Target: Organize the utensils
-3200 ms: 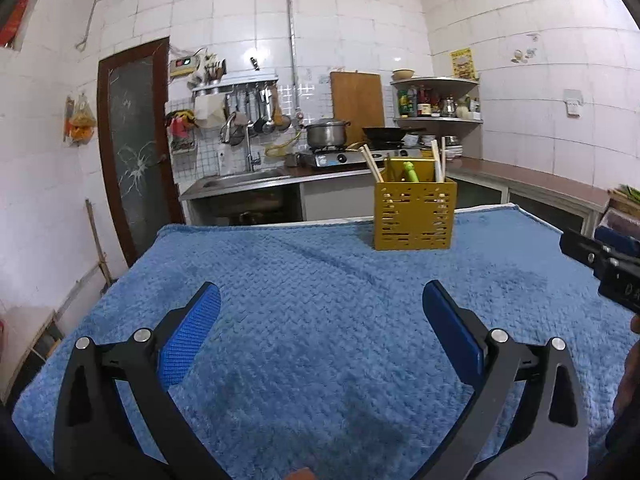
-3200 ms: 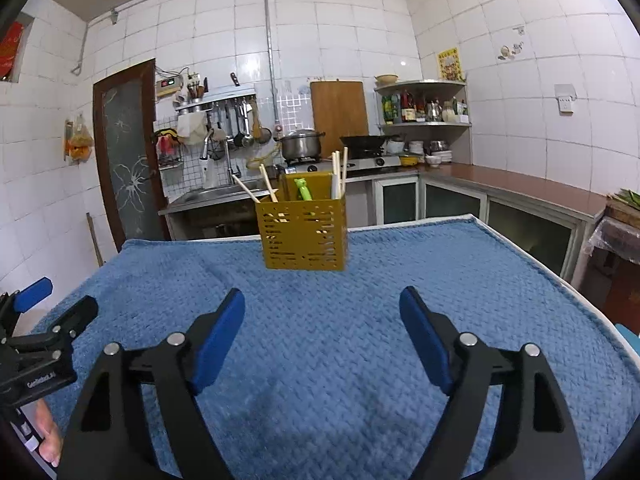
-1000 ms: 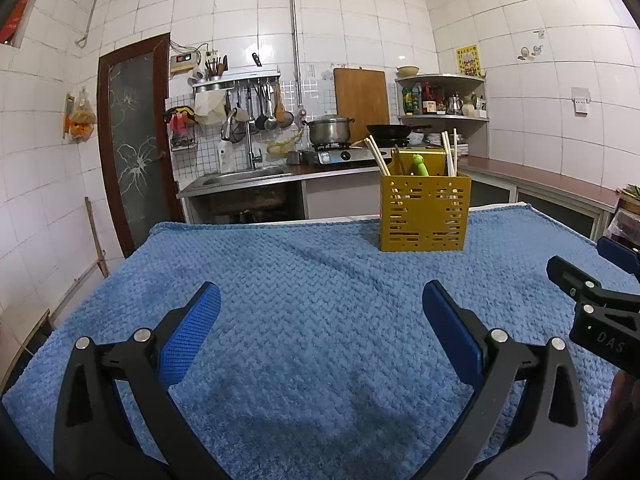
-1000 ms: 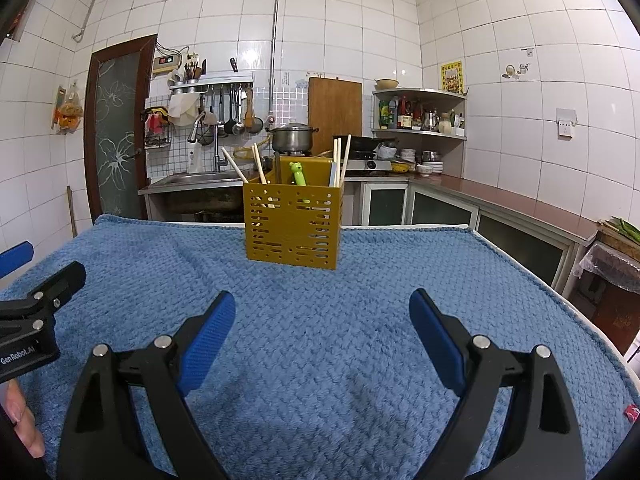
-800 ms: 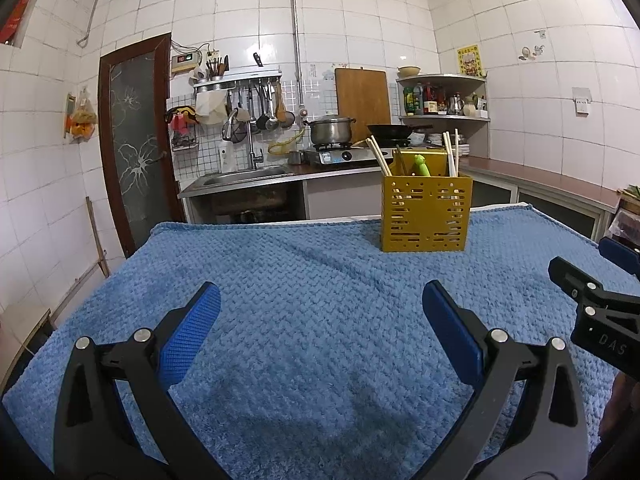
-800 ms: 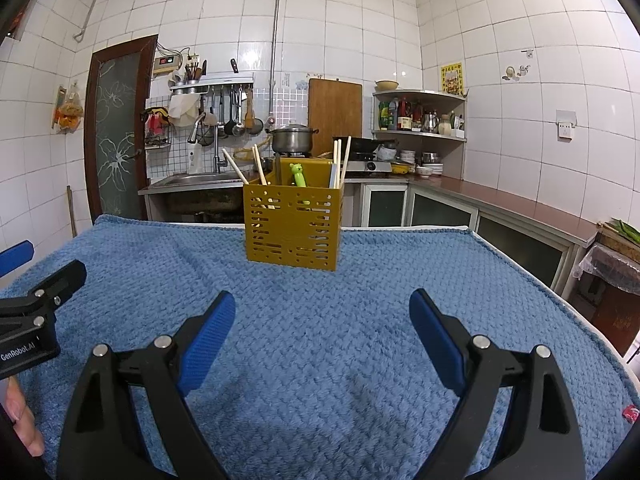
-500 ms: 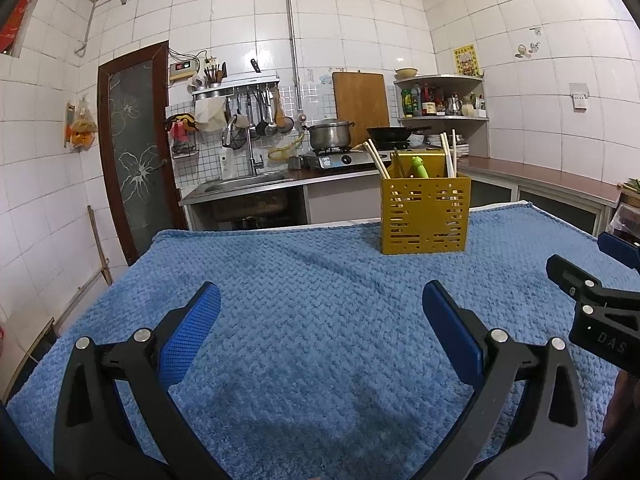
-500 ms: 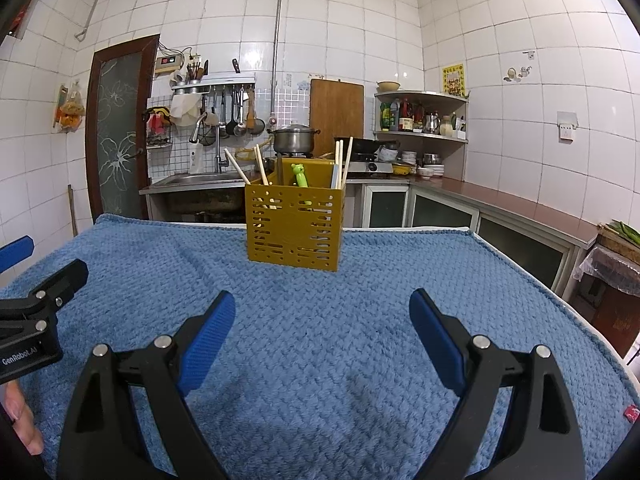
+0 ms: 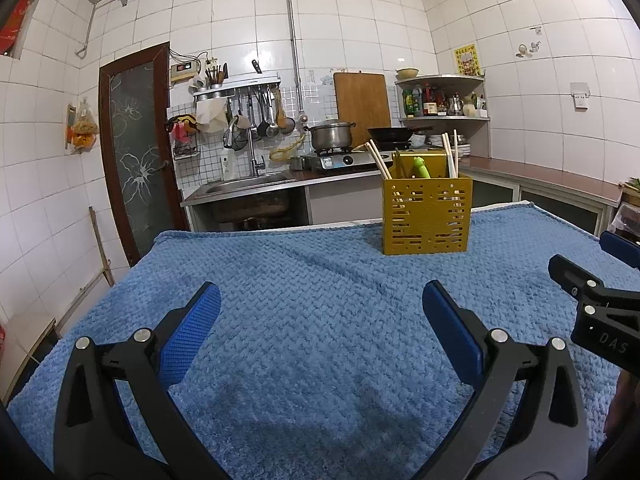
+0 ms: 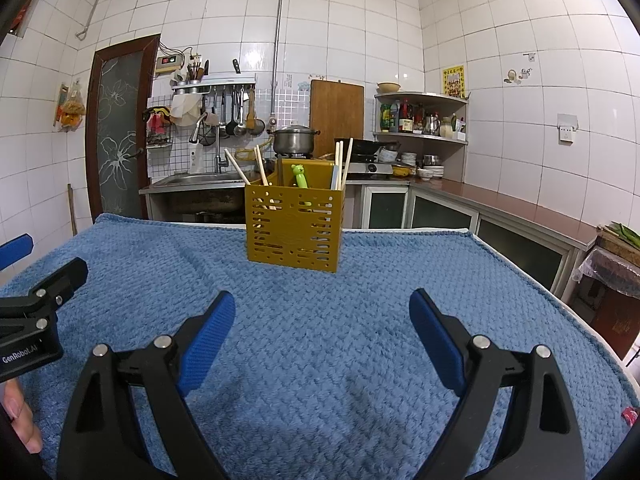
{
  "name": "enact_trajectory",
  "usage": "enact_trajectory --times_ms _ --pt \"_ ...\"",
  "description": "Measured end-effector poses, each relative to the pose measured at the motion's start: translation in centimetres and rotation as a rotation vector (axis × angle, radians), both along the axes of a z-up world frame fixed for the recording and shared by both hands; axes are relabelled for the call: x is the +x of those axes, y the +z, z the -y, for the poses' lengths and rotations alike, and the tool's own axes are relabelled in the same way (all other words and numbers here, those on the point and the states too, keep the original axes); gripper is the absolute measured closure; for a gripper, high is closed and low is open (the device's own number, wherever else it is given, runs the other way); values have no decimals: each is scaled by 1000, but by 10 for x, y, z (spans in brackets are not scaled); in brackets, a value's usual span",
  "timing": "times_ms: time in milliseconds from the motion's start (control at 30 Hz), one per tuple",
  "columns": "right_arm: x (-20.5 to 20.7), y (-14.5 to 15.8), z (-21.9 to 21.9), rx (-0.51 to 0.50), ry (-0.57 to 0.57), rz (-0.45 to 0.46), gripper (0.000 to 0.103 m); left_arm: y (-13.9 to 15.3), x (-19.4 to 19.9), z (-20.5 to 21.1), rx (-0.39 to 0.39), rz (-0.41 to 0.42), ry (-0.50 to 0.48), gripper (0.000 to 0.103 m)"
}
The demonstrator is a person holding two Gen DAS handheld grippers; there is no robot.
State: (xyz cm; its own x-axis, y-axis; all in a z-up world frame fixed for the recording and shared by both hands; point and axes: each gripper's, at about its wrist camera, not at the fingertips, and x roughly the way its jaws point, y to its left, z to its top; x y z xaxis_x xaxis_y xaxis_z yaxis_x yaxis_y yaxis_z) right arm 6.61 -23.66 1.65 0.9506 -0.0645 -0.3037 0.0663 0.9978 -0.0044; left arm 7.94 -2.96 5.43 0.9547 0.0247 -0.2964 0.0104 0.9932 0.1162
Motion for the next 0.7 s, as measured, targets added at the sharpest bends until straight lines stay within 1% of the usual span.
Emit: enact_trajectory --times_ms 700 --pt "0 1 -1 -15 1 6 16 0 -4 6 20 28 14 5"
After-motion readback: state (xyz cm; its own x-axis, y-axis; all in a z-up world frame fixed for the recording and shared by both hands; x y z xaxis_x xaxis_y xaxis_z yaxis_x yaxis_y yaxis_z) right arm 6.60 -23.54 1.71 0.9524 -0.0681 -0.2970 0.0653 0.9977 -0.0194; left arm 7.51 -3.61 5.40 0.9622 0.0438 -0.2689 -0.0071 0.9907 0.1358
